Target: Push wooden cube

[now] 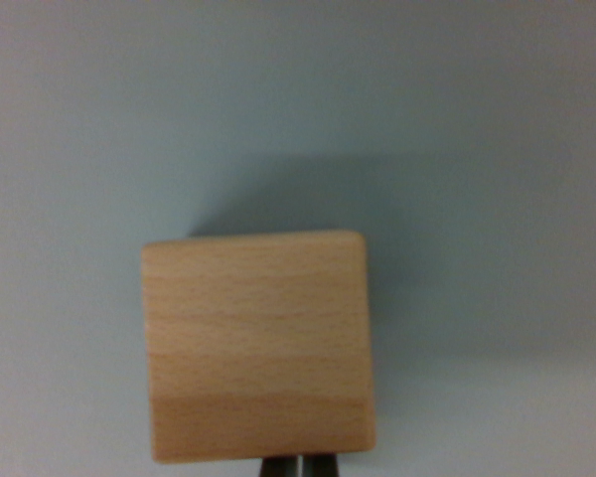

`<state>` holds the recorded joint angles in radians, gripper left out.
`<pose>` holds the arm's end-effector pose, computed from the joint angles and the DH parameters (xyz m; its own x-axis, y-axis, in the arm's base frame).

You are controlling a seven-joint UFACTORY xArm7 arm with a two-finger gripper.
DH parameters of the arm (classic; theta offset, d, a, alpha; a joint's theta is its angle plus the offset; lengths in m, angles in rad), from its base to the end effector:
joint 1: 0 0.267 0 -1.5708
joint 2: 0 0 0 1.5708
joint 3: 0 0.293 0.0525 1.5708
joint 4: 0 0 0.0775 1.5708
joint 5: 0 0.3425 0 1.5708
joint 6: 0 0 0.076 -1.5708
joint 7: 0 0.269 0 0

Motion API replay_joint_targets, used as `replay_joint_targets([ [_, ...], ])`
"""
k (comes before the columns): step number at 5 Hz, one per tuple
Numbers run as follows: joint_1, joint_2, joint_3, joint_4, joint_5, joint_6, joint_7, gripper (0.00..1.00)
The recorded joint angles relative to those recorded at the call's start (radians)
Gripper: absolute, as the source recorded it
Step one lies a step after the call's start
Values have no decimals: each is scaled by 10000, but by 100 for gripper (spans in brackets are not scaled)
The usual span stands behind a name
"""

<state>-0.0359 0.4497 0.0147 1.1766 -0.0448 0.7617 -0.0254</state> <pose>0.5266 -0.0163 0.0322 0.9987 0.0354 -0.0356 0.0362 -0.9991 0.0225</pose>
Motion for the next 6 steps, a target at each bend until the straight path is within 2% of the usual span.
replay_joint_targets([
  [1, 7, 267, 1, 416, 2, 150, 0, 100],
  [2, 7, 267, 1, 416, 2, 150, 0, 100],
  [3, 12, 503, 2, 785, 4, 282, 0, 100],
  [4, 12, 503, 2, 785, 4, 282, 0, 100],
  [5, 17, 699, 2, 1091, 6, 392, 0, 100],
  [6, 17, 699, 2, 1091, 6, 392, 0, 100],
])
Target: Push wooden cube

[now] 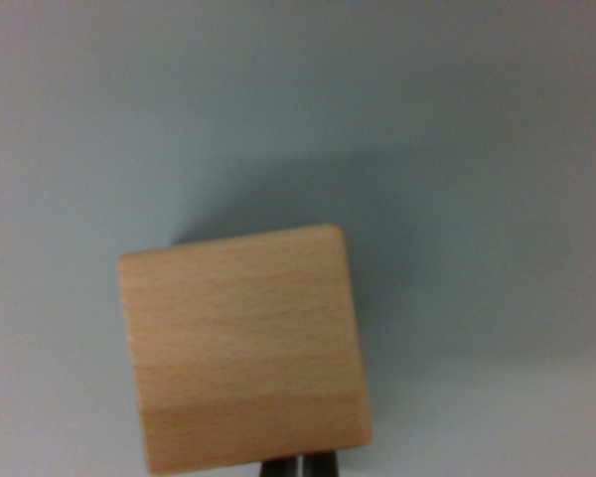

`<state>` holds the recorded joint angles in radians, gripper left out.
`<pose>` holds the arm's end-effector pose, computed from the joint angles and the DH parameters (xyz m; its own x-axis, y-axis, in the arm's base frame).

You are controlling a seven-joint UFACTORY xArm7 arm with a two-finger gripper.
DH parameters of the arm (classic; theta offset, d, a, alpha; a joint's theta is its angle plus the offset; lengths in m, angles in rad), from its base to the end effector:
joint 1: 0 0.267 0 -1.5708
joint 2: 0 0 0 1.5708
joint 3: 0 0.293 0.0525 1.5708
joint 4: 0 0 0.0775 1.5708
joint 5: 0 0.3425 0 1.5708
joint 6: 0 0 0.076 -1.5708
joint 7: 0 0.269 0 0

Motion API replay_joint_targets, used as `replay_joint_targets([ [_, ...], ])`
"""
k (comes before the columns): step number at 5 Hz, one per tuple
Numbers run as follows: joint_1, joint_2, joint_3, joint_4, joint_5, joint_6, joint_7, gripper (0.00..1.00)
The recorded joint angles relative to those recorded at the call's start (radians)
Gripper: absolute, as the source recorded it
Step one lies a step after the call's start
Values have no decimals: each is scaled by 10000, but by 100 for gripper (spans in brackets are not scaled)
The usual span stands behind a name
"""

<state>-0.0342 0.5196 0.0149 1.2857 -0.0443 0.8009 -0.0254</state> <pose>0.5509 -0.0162 0.0308 0.9987 0.0352 -0.0356 0.0360 -0.9991 0.0224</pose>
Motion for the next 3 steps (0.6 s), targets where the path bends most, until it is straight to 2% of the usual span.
replay_joint_targets([
  [1, 4, 144, 1, 225, 1, 81, 0, 100],
  [2, 4, 144, 1, 225, 1, 81, 0, 100],
  [3, 6, 242, 1, 377, 2, 136, 0, 100],
])
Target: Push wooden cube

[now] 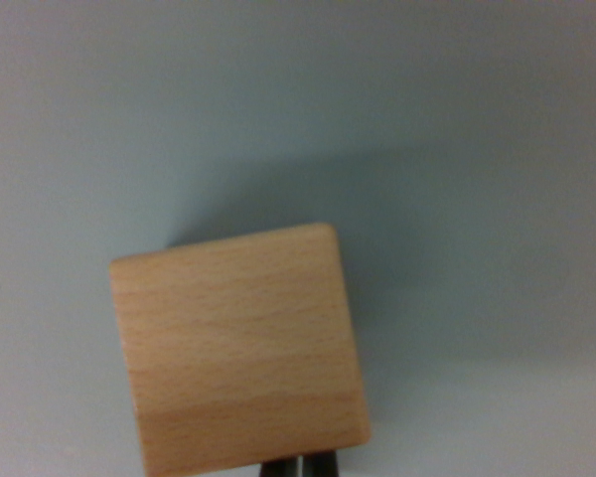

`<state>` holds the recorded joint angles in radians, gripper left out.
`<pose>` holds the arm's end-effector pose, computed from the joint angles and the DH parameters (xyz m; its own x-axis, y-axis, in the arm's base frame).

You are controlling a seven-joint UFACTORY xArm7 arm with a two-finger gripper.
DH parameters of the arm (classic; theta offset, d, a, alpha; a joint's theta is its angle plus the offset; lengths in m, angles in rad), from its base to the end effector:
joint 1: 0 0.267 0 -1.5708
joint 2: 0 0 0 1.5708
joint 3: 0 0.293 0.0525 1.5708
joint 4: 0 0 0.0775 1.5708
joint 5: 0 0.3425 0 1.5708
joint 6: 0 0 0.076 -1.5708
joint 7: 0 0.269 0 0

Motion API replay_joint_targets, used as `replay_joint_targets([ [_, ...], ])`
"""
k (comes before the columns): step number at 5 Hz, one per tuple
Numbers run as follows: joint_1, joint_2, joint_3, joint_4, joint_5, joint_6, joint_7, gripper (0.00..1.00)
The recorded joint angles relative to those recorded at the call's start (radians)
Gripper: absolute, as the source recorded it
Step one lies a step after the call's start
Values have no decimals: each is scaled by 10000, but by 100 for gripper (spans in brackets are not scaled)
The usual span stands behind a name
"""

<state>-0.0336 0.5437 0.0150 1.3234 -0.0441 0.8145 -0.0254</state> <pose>0.5589 -0.0161 0.0301 0.9987 0.0352 -0.0356 0.0360 -0.9991 0.0223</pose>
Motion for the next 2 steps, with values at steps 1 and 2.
replay_joint_targets([
  [1, 0, 0, 0, 0, 0, 0, 0, 100],
  [2, 1, 34, 0, 54, 0, 19, 0, 100],
])
